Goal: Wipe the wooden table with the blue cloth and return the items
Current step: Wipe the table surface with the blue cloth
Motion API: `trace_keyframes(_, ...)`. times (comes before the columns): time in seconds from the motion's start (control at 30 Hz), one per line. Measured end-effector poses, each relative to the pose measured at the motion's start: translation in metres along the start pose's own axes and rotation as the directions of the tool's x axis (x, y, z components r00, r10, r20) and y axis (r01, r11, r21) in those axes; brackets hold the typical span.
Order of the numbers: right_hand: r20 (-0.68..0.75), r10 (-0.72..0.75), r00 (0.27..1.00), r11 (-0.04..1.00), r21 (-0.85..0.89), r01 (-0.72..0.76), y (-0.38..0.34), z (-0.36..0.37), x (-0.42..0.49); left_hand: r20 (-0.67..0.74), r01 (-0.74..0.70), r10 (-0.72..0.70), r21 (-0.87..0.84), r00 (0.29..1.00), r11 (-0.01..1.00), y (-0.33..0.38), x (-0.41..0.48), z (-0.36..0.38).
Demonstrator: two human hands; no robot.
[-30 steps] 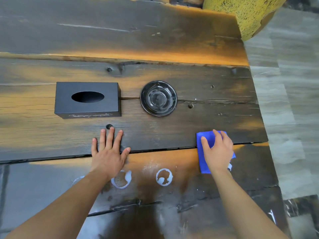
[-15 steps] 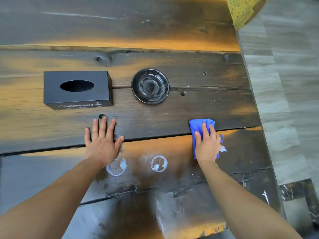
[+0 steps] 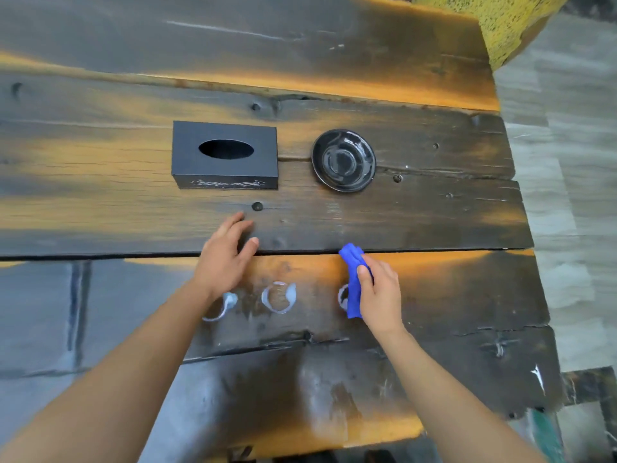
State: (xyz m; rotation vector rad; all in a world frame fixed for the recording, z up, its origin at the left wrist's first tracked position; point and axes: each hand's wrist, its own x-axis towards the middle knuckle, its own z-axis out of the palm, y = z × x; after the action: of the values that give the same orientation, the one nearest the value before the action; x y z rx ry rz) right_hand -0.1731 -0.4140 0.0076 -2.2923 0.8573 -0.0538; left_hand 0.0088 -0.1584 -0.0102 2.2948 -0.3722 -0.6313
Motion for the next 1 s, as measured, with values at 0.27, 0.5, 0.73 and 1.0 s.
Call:
trace_keyframes(0.27,0.168,-0.251,0.953,0.965,-0.034,0.26,-0.125,0.092,-0.016,-0.324,0.261,-0.178,0.234,0.929,0.937,-0.128,-0.085,-0.066)
trace_keyframes(0.5,0.324,-0.335,0.885,0.839,-0.324,0.437,-0.193,0.166,-0.003,-0.338,0.349,-0.208,0.436,0.918,0.83,-0.169,-0.123,-0.074)
trace_keyframes(0.73,0.523,-0.416,0.744,0.561,-0.496,0.662,-0.186,0.185,0.002,-0.363,0.334,-0.173,0.449,0.916,0.829,-0.171,-0.122,-0.074)
trace_keyframes(1.0,0.584,-0.498,0.641,0.492,-0.418,0.764,-0.181,0.187,0.021,-0.375,0.327,-0.159,0.443,0.913,0.835,-0.174,-0.123,-0.072)
